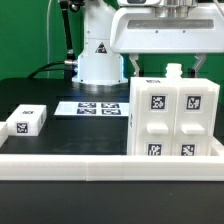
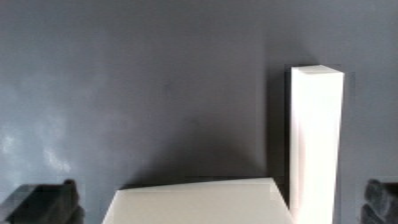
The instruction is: Assemble cabinet
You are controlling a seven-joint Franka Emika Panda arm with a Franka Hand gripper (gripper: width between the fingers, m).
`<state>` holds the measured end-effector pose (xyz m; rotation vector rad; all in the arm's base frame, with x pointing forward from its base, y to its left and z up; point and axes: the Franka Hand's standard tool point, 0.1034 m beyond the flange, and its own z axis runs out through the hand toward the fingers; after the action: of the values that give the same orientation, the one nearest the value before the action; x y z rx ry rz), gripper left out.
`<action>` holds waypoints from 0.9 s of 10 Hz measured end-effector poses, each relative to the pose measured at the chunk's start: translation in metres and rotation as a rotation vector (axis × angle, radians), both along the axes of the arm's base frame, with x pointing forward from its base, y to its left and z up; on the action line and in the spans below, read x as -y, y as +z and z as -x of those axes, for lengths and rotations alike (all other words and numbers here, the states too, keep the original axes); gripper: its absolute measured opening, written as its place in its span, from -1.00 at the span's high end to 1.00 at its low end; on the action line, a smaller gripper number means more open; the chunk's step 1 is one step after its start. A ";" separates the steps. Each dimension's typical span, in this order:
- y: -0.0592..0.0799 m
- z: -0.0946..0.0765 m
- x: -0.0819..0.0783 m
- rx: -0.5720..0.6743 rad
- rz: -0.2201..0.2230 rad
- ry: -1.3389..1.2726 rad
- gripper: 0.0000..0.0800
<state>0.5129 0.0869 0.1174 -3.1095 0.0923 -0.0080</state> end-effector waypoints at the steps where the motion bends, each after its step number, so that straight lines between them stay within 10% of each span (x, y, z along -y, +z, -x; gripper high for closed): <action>1: 0.000 0.000 0.002 0.000 0.000 0.000 -0.99; 9: -0.027 0.022 0.107 0.012 0.024 0.040 -0.99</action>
Offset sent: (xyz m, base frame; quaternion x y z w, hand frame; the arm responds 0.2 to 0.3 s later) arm -0.0191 -0.0620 -0.0173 -0.0124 0.0103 -0.0288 0.9995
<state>0.4913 -0.0196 0.0904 -3.1339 0.0298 -0.0269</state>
